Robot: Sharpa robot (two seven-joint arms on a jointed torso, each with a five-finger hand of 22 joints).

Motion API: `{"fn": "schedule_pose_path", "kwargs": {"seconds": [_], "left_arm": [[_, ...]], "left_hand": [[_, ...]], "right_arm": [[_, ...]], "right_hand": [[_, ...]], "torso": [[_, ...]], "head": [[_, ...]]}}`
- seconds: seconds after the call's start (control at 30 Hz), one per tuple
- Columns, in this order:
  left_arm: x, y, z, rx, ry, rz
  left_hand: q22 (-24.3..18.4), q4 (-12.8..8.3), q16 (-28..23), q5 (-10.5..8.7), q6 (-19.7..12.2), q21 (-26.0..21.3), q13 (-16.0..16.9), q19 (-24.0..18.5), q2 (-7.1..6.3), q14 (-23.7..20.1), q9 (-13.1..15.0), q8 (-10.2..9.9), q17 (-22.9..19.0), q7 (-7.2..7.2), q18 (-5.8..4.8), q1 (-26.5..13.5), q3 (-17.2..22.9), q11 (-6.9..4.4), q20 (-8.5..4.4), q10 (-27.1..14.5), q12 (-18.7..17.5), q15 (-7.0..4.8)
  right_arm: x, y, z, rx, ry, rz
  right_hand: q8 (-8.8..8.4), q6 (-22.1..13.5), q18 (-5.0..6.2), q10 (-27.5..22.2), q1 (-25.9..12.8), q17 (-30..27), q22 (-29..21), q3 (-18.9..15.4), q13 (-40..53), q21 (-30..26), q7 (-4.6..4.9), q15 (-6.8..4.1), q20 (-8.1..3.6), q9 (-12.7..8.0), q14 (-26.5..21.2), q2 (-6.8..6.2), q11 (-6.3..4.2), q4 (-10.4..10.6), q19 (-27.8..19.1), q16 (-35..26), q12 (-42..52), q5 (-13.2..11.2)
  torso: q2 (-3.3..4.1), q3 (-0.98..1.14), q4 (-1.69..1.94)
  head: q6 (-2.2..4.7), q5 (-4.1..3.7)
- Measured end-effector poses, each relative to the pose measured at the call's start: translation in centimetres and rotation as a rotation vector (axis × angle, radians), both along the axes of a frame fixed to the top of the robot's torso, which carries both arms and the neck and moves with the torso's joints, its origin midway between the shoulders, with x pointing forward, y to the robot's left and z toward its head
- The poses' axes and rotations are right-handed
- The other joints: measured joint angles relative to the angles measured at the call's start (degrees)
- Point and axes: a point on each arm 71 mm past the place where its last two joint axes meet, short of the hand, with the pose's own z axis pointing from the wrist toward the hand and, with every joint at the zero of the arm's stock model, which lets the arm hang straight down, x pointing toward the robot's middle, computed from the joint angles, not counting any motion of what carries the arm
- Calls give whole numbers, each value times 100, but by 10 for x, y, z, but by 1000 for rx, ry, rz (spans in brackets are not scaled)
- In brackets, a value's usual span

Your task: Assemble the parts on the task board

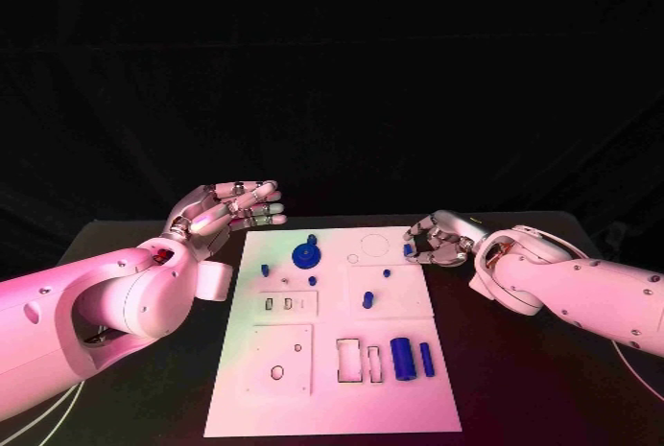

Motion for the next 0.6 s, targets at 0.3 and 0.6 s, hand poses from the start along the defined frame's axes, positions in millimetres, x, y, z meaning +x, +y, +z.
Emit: {"fn": "schedule_pose_path", "kwargs": {"seconds": [0.3,0.6], "left_arm": [[0,0,0,0,0,1],[0,1,0,1,1,2]], "left_hand": [[0,0,0,0,0,0,0,0,0,0,0,0,0,0,0,0,0,0,0,0,0,0],[0,-18,0,0,0,0,0,0,22,0,0,1,0,0,0,22,18,0,0,0,-23,0]], "right_arm": [[0,-3,-1,-3,7,-4],[0,-1,-1,-2,9,0]], "right_hand": [[0,36,0,21,0,0,0,0,0,0,36,0,0,0,0,0,21,0,0,0,31,24],[111,386,0,94,72,0,4,56,-1,-1,10,0,0,52,0,126,-10,-55,0,23,115,24]], "torso": [[-3,2,-4],[-2,4,-4]], "head": [[-1,9],[3,-8]]}}
